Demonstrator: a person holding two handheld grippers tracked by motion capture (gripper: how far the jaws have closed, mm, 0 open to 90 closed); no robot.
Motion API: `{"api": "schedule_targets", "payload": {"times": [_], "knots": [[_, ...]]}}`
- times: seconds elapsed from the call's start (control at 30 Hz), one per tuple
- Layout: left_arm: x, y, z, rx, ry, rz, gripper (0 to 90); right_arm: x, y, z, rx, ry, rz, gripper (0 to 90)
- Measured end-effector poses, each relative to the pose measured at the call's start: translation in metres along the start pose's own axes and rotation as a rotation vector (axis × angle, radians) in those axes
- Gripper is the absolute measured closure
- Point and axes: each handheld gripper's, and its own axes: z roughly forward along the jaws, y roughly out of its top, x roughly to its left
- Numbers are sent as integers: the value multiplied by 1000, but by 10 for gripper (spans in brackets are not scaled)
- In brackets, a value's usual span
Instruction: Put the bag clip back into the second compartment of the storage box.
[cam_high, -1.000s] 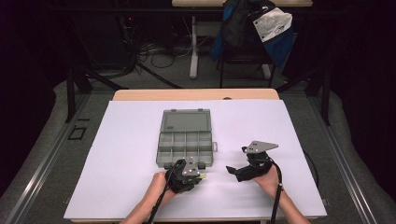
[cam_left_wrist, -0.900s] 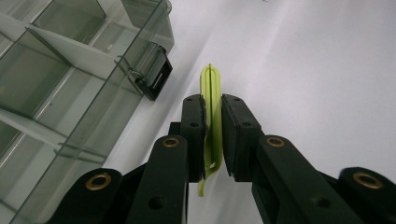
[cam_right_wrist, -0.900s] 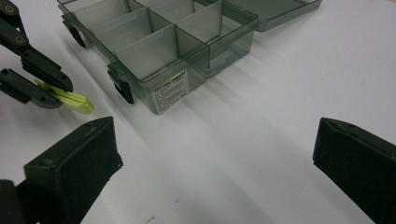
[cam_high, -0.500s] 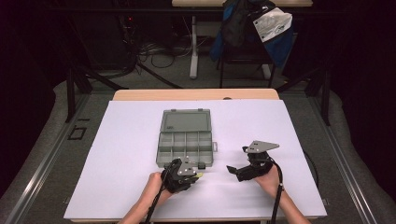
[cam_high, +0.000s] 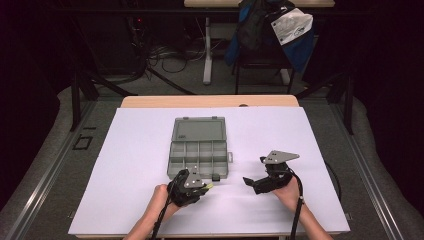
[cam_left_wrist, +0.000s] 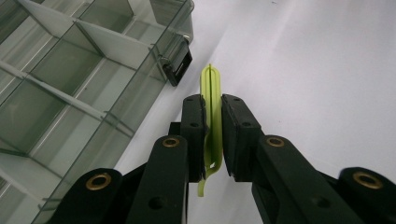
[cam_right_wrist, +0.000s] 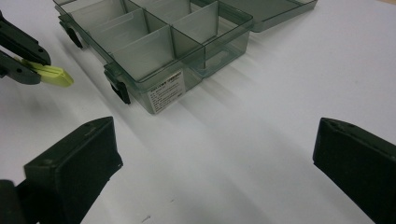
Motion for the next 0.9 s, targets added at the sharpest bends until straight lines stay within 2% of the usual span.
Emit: {"api": "schedule_targets", "payload": {"times": [0.9], "knots": [[8,-2,-19,-31,42,-20,793,0,-1,0,3,-3,3,0]]}}
